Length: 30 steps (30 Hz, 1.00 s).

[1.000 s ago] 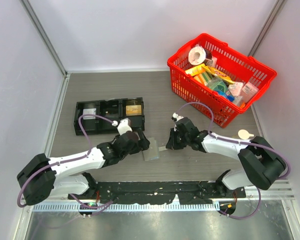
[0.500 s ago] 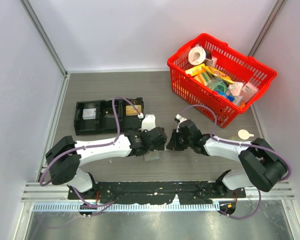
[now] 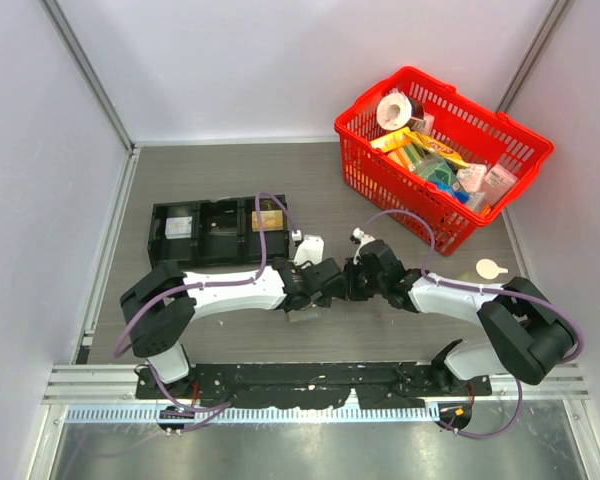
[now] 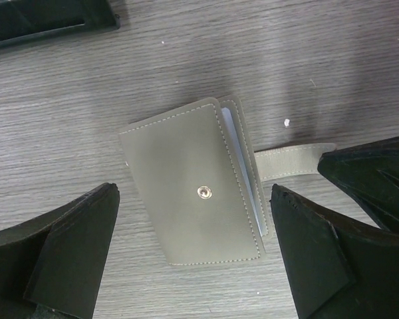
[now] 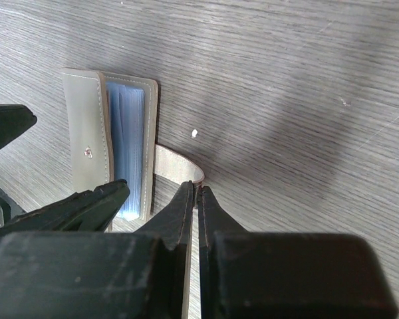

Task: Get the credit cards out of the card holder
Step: Open the card holder at the center of the board.

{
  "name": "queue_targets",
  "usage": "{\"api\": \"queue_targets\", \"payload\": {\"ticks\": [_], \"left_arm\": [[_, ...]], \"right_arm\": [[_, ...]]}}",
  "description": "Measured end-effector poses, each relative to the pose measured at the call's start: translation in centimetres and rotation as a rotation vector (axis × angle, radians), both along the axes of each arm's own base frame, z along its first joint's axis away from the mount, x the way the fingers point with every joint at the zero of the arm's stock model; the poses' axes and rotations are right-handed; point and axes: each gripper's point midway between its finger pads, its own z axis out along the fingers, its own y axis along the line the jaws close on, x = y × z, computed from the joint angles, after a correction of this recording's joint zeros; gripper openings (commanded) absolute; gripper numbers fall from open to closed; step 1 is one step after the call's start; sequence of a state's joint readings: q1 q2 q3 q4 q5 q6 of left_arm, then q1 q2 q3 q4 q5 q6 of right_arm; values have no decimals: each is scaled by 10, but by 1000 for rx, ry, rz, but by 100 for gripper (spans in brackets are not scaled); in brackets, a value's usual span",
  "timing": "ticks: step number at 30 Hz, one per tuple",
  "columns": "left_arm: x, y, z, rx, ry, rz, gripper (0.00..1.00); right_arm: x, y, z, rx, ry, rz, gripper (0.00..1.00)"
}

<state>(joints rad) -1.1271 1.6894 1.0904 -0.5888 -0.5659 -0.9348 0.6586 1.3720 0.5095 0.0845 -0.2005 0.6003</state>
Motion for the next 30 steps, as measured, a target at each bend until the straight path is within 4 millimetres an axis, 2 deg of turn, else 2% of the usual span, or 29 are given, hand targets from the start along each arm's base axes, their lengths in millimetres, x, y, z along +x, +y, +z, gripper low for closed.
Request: {"api": "queue_targets", "payload": {"ticks": [9,12,16,18,21,24,30], "left_arm": [[2,12,-8,86,-17,15,78],[3,15,-5,97,-29,22,63],[4,19,13,74,-64,27,46],[5,23,27,50,-91,34,43],[6,35,39,33,-111,54,36],[7,52,33,54,-102,80,33],[-3,90,1,114,-40,134,29]], "right_arm": [[-2,-2,-2,3,-1,-1,1],[-2,-1,-2,6,-2,1,1],[-1,-2,2,12,-12,-1,1],[1,-3,4,13,-19,-5,1],[3,-7,3,5,-19,-15,1],[3,-11,1,-5,-12,-19,1],[5,-14,0,-11,-12,-23,3]]}}
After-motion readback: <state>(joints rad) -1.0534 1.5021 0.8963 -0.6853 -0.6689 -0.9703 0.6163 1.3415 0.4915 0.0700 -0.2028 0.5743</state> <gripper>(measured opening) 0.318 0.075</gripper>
